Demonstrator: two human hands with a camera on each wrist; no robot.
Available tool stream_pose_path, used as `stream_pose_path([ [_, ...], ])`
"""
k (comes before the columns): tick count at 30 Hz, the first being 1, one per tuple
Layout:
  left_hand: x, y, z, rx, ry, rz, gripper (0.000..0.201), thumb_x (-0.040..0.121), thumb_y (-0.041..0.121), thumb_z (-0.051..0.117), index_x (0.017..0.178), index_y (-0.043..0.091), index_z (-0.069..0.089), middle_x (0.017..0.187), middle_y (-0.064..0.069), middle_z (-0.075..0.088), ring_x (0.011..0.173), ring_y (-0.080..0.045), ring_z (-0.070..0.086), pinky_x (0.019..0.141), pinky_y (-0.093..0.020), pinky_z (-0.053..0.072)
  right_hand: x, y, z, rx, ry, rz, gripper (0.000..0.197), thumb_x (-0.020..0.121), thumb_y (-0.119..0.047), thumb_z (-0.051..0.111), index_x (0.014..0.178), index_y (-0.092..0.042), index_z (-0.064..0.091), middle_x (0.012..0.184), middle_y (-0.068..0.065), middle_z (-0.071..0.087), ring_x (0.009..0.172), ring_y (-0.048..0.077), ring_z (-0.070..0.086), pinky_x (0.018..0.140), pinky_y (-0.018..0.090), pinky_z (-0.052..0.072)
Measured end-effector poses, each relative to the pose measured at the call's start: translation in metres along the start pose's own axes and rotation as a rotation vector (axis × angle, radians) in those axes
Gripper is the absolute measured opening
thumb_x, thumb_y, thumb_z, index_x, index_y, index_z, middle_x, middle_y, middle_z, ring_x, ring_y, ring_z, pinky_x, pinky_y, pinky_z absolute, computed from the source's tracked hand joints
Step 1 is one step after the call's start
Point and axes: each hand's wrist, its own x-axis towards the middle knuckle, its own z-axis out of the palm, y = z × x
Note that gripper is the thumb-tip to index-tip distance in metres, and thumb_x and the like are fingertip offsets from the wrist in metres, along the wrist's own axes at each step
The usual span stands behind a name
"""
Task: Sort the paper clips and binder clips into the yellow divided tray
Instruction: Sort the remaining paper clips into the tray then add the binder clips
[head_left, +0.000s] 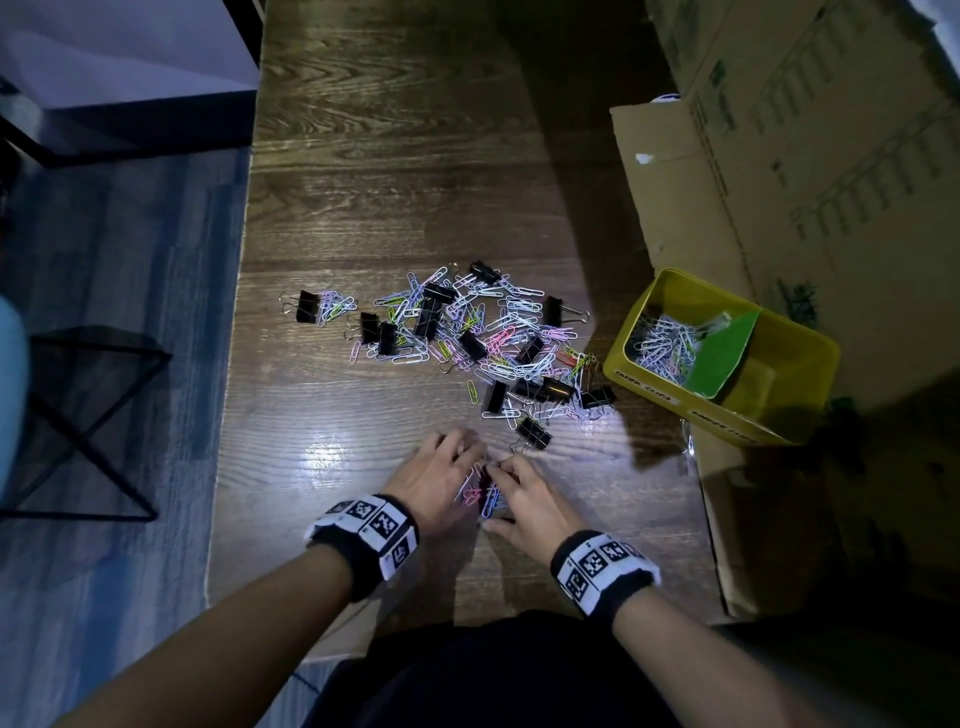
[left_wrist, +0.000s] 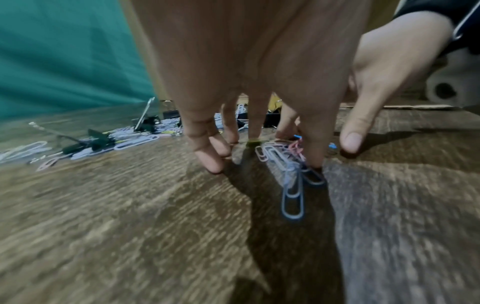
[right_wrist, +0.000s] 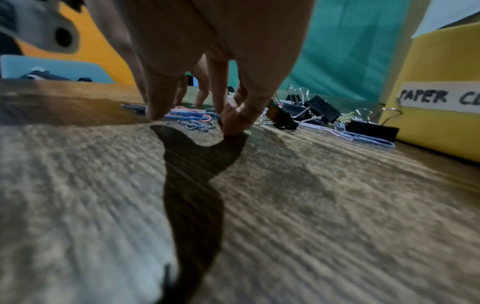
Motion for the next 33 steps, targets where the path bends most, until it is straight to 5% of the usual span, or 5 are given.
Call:
stream_pose_path([
  [4, -0.001, 0.007, -0.001, 0.105, 0.025, 0.074, 0.056, 0.081, 0.023, 0.061, 0.133, 0.008, 0.045, 0.132, -0.008, 0.048, 0.107, -0.027, 0.049, 0.092, -0.033, 0.046, 0.005, -0.003, -0.005, -0.077, -0.071, -0.013, 0.057, 0.085, -0.027, 0.064, 0.134, -0.003, 0.046, 0.145, 0.010, 0.031, 0.131, 0.028, 0.036, 0.111, 0.032, 0.027],
  [8, -0.009, 0.018, 0.001, 0.290, 0.035, 0.132, 0.045, 0.045, 0.037, 0.084, 0.084, 0.018, 0.075, 0.089, 0.010, 0.070, 0.074, -0.009, 0.060, 0.064, -0.018, 0.050, 0.014, -0.003, -0.011, -0.067, -0.142, 0.039, 0.042, 0.087, -0.022, 0.061, 0.125, -0.005, 0.054, 0.131, 0.013, 0.044, 0.117, 0.030, 0.049, 0.098, 0.034, 0.038],
  [11, -0.011, 0.022, 0.008, 0.220, 0.022, 0.065, 0.041, 0.076, 0.024, 0.065, 0.115, 0.014, 0.062, 0.119, 0.002, 0.060, 0.099, -0.019, 0.057, 0.085, -0.029, 0.048, 0.019, 0.000, -0.013, -0.040, -0.174, 0.021, 0.033, 0.087, -0.017, 0.059, 0.118, -0.004, 0.061, 0.121, 0.015, 0.051, 0.110, 0.030, 0.054, 0.093, 0.032, 0.041],
  [27, -0.011, 0.029, 0.009, 0.041, -0.026, -0.143, 0.043, 0.092, 0.010, 0.039, 0.134, 0.004, 0.037, 0.129, -0.015, 0.049, 0.120, -0.029, 0.045, 0.099, -0.034, 0.035, 0.010, -0.010, -0.003, -0.235, -0.106, 0.030, 0.033, 0.089, 0.006, 0.039, 0.121, 0.005, 0.050, 0.123, 0.022, 0.053, 0.112, 0.037, 0.053, 0.090, 0.042, 0.045],
  [33, -0.015, 0.023, 0.007, 0.161, -0.024, -0.003, 0.025, 0.075, 0.023, 0.054, 0.091, 0.006, 0.063, 0.078, -0.009, 0.067, 0.070, -0.026, 0.064, 0.050, -0.032, 0.052, 0.010, -0.007, 0.002, -0.236, -0.102, 0.000, 0.034, 0.087, 0.009, 0.042, 0.119, 0.003, 0.051, 0.121, 0.022, 0.054, 0.106, 0.038, 0.058, 0.087, 0.043, 0.047],
])
